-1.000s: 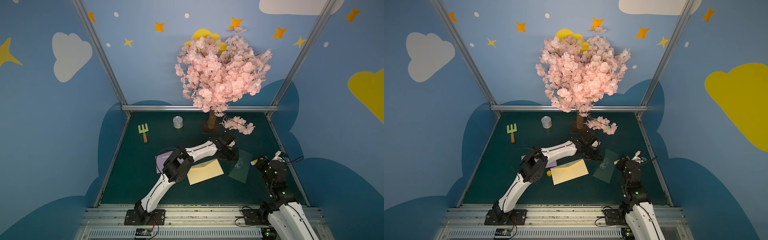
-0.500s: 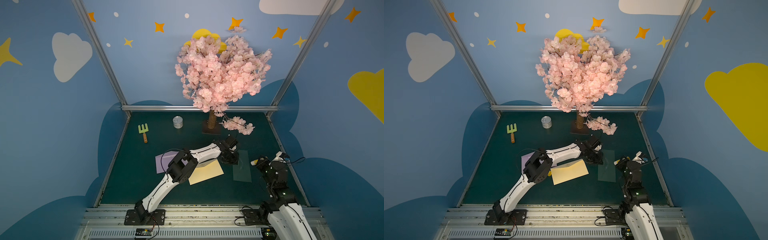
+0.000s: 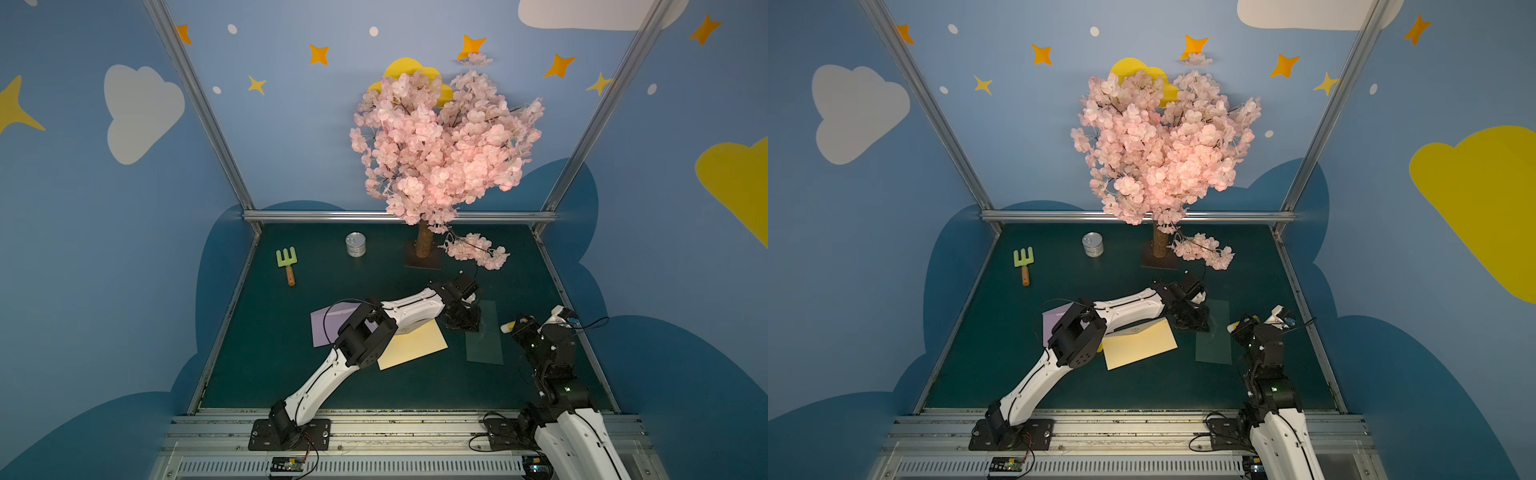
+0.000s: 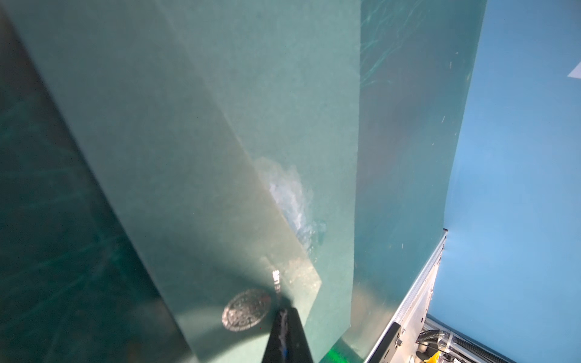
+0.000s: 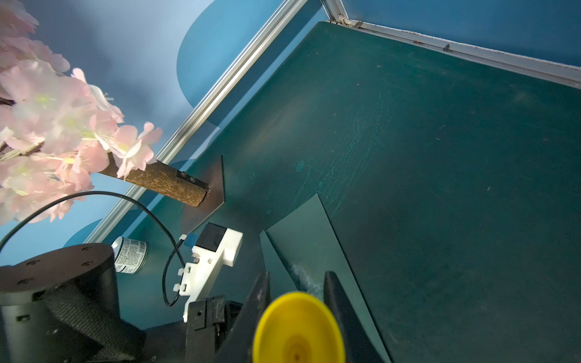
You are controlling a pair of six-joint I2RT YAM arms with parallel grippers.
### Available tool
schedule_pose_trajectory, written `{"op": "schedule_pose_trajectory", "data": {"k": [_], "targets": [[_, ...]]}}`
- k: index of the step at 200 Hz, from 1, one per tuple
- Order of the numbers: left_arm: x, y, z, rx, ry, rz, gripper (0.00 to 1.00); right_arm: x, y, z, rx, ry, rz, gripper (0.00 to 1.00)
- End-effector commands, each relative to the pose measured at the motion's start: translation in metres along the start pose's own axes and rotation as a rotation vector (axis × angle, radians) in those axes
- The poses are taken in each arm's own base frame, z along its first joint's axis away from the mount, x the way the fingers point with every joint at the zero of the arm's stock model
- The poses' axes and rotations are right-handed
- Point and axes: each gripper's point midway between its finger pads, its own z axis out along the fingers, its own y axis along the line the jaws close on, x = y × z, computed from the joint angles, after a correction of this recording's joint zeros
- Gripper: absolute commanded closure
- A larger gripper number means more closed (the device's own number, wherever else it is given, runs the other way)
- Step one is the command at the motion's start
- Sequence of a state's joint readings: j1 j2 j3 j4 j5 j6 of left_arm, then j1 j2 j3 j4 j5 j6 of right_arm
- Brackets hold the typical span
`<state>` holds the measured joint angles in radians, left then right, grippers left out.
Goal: Seal the envelope with a glue stick
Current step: Seal the envelope at the center of the board.
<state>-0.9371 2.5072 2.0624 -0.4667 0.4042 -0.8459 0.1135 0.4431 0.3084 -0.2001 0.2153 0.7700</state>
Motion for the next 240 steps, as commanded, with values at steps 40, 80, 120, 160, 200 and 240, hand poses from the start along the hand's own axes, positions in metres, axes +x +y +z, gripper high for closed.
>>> {"op": "schedule_pose_trajectory", "data": {"k": [40,80,120,160,200,240], "targets": [[0.018,0.043,0.024,-0.094,0.055,-0.048,0.97,0.003,-0.003,-0.001,-0.004,0.003,0.009,1.0],[0.02,0.079,0.016,-0.253,0.017,-0.076,0.97,0.003,-0.003,0.0,-0.006,0.004,0.013,1.0],[0.015,0.093,0.02,-0.254,-0.009,-0.142,0.97,0.004,-0.004,0.0,-0.007,0.005,0.012,1.0],[0.006,0.102,0.026,-0.21,-0.039,-0.224,0.97,0.005,-0.005,0.003,-0.002,0.012,-0.003,1.0],[-0.002,0.12,0.032,-0.203,-0.078,-0.317,0.97,0.005,-0.004,0.005,-0.003,0.011,-0.01,1.0],[-0.008,0.13,0.038,-0.196,-0.098,-0.35,0.97,0.007,-0.005,0.006,-0.002,0.018,-0.014,1.0]]}}
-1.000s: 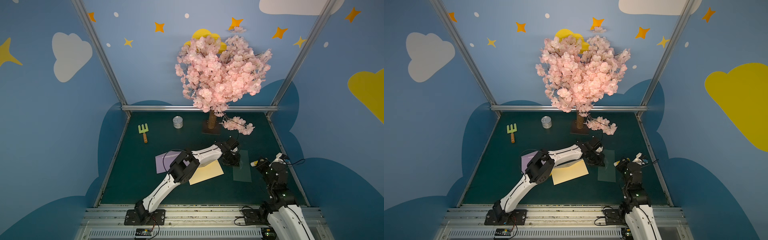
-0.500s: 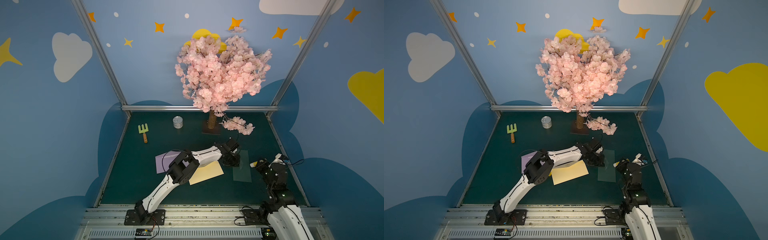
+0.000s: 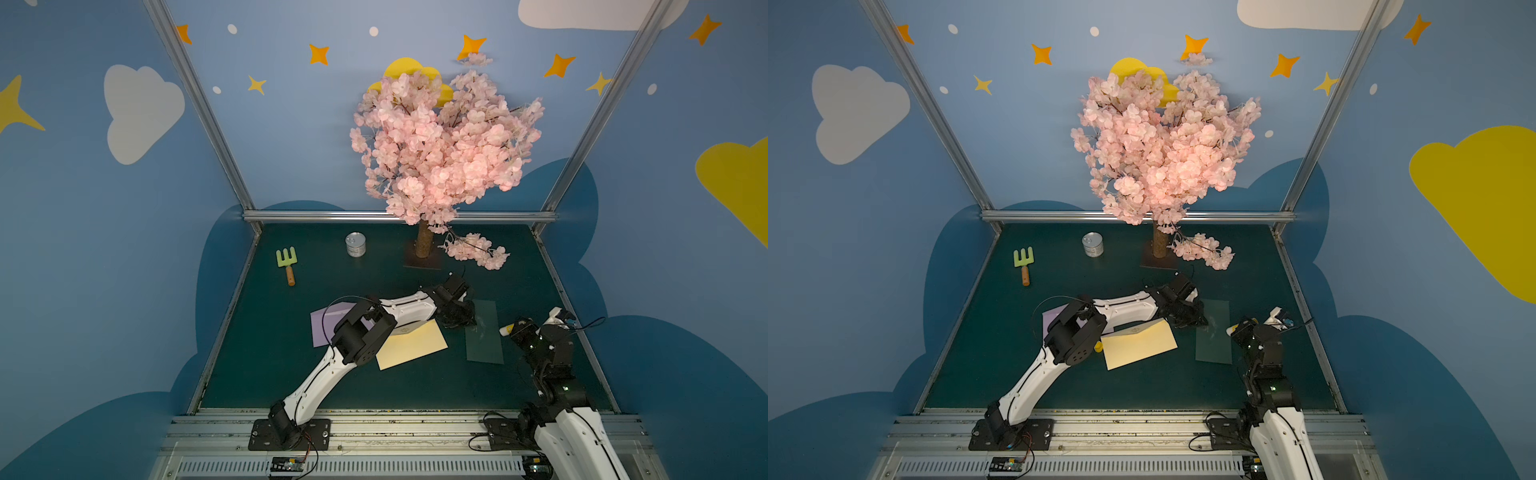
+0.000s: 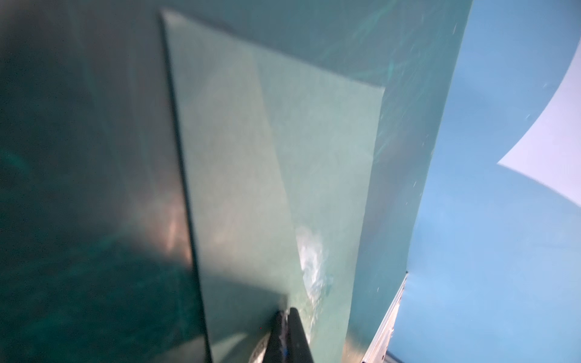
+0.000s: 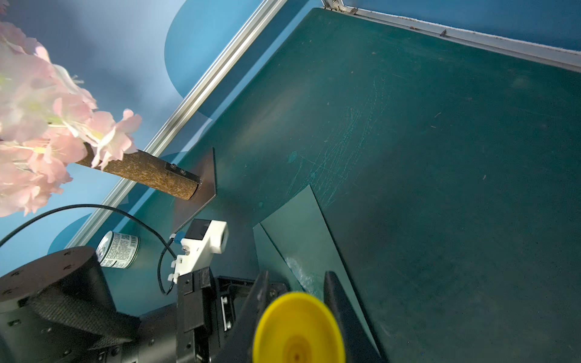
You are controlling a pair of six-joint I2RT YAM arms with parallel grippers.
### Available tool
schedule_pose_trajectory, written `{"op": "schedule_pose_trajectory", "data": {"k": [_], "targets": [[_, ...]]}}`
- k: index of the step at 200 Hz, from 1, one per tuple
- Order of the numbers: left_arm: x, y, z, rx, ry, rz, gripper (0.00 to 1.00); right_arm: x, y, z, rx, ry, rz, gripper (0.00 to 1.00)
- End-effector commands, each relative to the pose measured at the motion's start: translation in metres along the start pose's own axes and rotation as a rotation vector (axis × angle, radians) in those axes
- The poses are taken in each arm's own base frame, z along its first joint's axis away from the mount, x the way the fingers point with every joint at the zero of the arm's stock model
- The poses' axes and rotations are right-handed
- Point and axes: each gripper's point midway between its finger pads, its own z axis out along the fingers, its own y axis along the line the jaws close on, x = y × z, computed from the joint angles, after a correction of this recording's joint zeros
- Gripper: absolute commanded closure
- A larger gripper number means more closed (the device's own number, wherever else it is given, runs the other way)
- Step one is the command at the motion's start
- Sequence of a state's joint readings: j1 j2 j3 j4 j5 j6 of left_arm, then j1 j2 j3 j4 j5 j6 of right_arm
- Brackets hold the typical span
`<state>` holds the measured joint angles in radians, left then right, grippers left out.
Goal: Seal the envelope with a glue stick
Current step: Seal the envelope at the center of the board.
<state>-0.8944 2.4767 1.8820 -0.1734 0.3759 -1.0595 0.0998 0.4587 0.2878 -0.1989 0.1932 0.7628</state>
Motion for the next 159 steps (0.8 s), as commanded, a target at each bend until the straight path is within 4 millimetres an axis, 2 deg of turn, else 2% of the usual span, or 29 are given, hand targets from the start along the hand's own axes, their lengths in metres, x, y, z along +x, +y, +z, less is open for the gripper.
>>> {"op": "schedule_pose_trajectory", "data": {"k": [1,41,80,111,159], "targets": [[0.006,0.116,0.025,-0.293,-0.005,-0.151,0.97,-0.003,0.003,0.001,-0.019,-0.015,-0.006,1.0],[0.009,0.11,0.023,-0.29,0.016,-0.111,0.97,-0.003,0.002,0.0,-0.015,-0.017,-0.012,1.0],[0.033,0.093,0.019,-0.269,0.068,-0.054,0.97,-0.002,0.003,0.0,-0.021,-0.016,-0.008,1.0],[0.056,0.096,0.019,-0.283,0.107,-0.042,0.97,-0.004,0.003,-0.003,-0.026,-0.024,-0.006,1.0],[0.075,0.089,0.014,-0.262,0.134,-0.033,0.97,-0.002,0.004,-0.003,-0.032,-0.018,0.003,1.0]]}}
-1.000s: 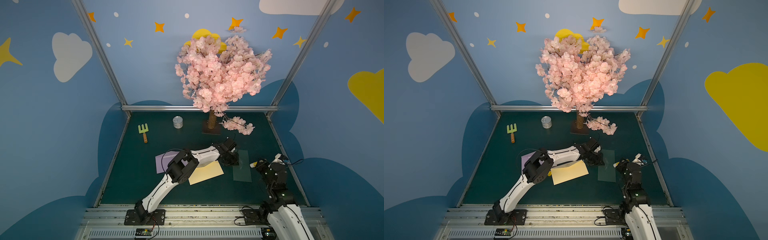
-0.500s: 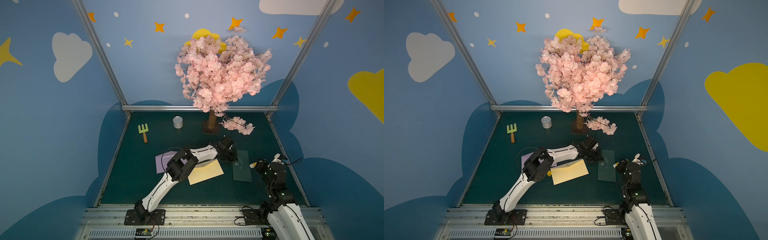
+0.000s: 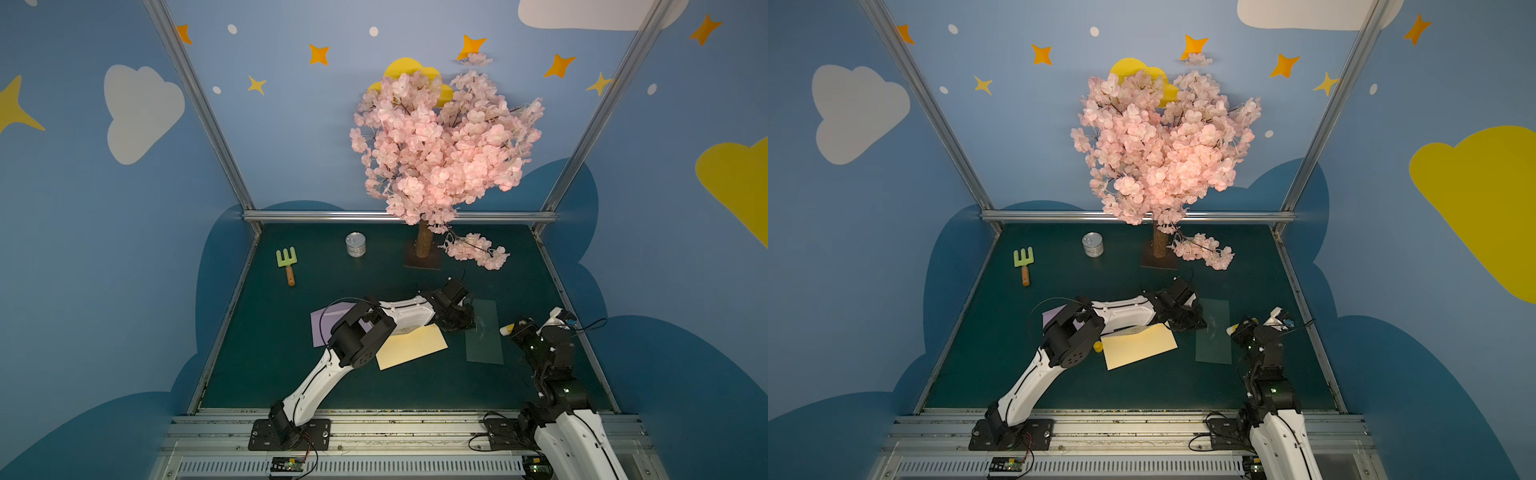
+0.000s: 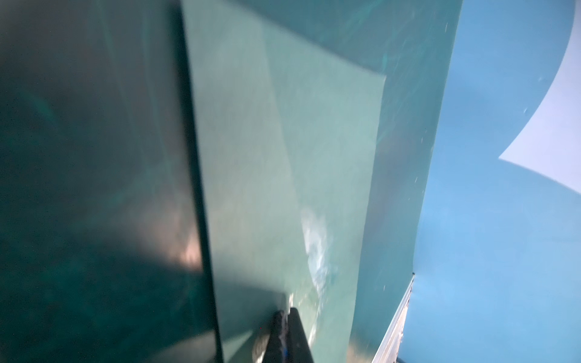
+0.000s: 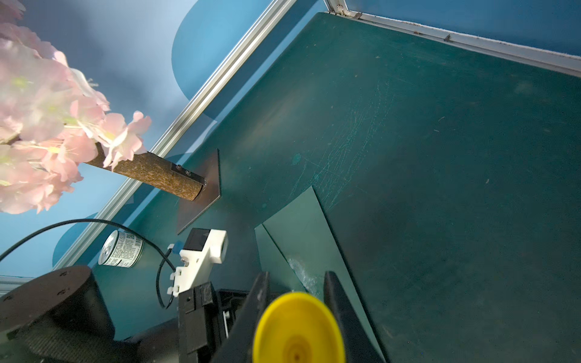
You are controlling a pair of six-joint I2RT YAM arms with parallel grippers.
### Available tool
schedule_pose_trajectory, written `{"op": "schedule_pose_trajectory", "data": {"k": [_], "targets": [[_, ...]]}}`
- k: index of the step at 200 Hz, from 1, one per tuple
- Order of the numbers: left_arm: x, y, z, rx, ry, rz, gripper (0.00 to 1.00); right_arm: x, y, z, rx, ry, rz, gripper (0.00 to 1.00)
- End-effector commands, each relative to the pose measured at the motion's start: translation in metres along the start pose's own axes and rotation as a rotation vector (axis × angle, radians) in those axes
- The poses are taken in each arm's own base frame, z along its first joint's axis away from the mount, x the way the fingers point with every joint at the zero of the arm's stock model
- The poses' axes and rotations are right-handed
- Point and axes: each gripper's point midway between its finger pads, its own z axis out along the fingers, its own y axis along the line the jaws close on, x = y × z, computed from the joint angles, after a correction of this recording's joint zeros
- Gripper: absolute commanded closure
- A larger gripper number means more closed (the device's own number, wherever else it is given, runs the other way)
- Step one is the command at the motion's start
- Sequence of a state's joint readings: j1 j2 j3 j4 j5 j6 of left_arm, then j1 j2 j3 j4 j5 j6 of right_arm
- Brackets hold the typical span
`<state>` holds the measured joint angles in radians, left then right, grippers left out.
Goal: Seal the envelope with a glue stick
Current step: Seal the envelope at the center of the board.
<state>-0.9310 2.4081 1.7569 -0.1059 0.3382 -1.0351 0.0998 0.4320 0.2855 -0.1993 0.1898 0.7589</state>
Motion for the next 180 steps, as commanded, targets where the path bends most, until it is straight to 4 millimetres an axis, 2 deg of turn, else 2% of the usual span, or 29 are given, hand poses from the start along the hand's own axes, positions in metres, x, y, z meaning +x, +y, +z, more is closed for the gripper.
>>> {"op": "schedule_pose_trajectory", "data": {"k": [1,25,45,66,124,146,180], "targets": [[0.058,0.084,0.017,-0.249,0.153,-0.084,0.97,0.001,0.001,0.0,-0.014,-0.003,0.003,1.0],[0.07,0.077,0.021,-0.232,0.182,-0.08,0.97,0.001,0.001,-0.001,-0.016,-0.003,0.003,1.0],[0.07,0.079,0.027,-0.235,0.188,-0.087,0.97,0.0,0.001,-0.003,-0.017,-0.007,0.002,1.0],[0.061,0.079,0.031,-0.237,0.179,-0.085,0.97,0.0,0.0,-0.003,-0.014,-0.009,0.002,1.0],[0.032,0.095,0.038,-0.244,0.148,-0.125,0.97,-0.003,0.001,-0.002,-0.009,-0.015,-0.006,1.0],[0.025,0.101,0.035,-0.255,0.137,-0.126,0.97,-0.003,0.001,-0.002,-0.009,-0.014,-0.008,1.0],[0.015,0.12,0.025,-0.285,0.106,-0.152,0.97,-0.003,0.003,-0.001,-0.014,-0.012,-0.007,1.0]]}}
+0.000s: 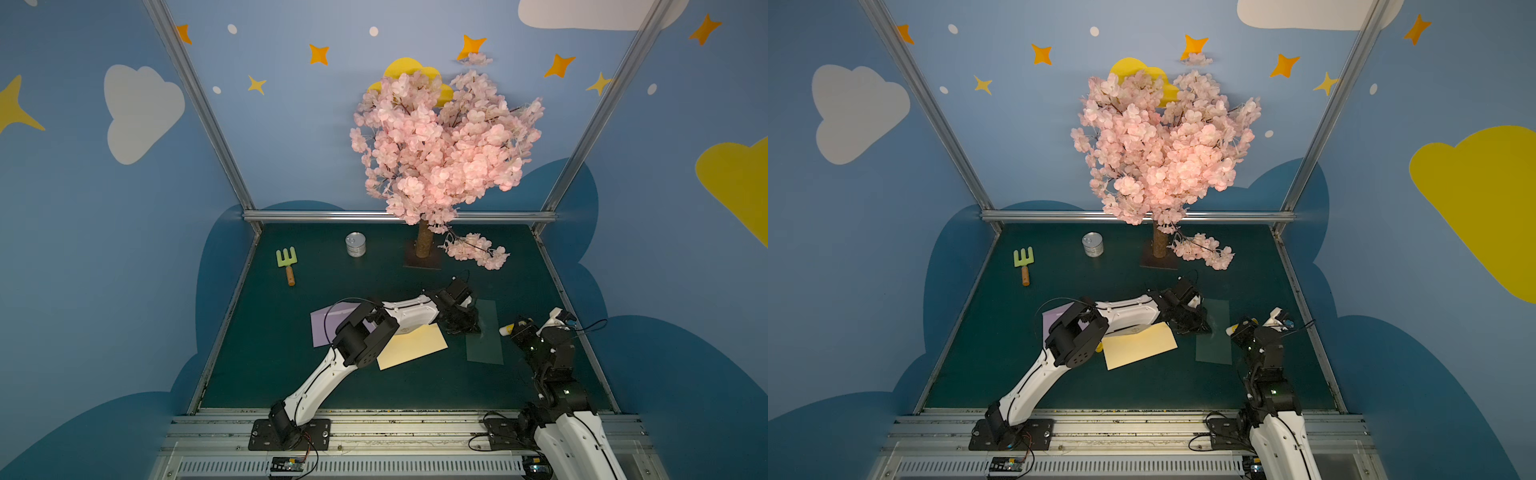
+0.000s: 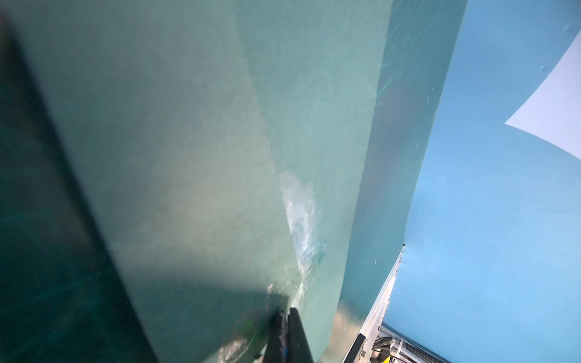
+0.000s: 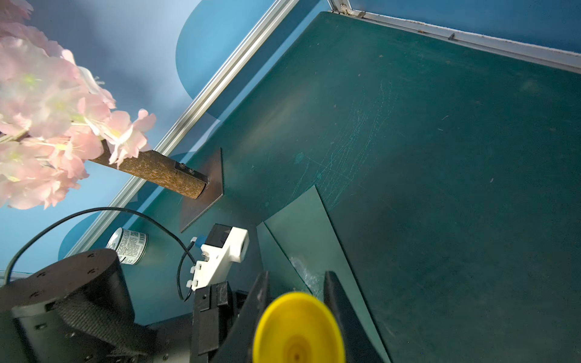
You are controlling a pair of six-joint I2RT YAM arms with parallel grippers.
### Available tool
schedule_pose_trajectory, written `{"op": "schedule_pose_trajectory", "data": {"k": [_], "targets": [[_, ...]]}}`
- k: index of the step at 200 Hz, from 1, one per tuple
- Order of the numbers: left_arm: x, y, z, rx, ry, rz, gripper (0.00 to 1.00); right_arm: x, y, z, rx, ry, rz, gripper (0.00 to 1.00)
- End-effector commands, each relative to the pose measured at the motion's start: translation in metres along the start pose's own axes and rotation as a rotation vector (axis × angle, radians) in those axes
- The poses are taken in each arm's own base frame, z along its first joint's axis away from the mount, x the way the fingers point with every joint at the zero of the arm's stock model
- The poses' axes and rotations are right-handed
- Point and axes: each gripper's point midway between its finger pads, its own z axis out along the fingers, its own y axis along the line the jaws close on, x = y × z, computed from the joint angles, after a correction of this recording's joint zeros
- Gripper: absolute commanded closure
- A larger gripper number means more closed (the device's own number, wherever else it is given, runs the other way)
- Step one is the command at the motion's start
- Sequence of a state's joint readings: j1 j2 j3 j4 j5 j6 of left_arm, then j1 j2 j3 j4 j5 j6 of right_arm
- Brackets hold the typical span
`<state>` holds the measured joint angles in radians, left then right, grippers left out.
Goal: Seal the envelope with a glue stick
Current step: Seal the envelope at the center of the board.
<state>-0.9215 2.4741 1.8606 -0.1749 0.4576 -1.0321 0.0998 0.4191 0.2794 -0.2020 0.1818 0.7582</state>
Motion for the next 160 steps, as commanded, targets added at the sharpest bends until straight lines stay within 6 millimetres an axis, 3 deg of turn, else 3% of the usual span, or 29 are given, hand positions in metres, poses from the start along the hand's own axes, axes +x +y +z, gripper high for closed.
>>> {"op": "schedule_pose_trajectory", "data": {"k": [1,62,118,160], "targets": [[0.003,0.128,0.011,-0.314,-0.01,-0.154,0.97,-0.005,0.002,0.0,-0.004,-0.015,-0.007,1.0],[-0.02,0.131,-0.007,-0.325,-0.074,-0.157,0.97,-0.006,0.004,0.0,-0.01,-0.017,-0.006,1.0],[-0.035,0.127,-0.003,-0.315,-0.08,-0.149,0.97,-0.006,0.005,0.001,-0.011,-0.014,-0.013,1.0],[-0.03,0.115,-0.001,-0.299,-0.057,-0.117,0.97,-0.007,0.004,0.001,-0.007,-0.016,-0.014,1.0]]}}
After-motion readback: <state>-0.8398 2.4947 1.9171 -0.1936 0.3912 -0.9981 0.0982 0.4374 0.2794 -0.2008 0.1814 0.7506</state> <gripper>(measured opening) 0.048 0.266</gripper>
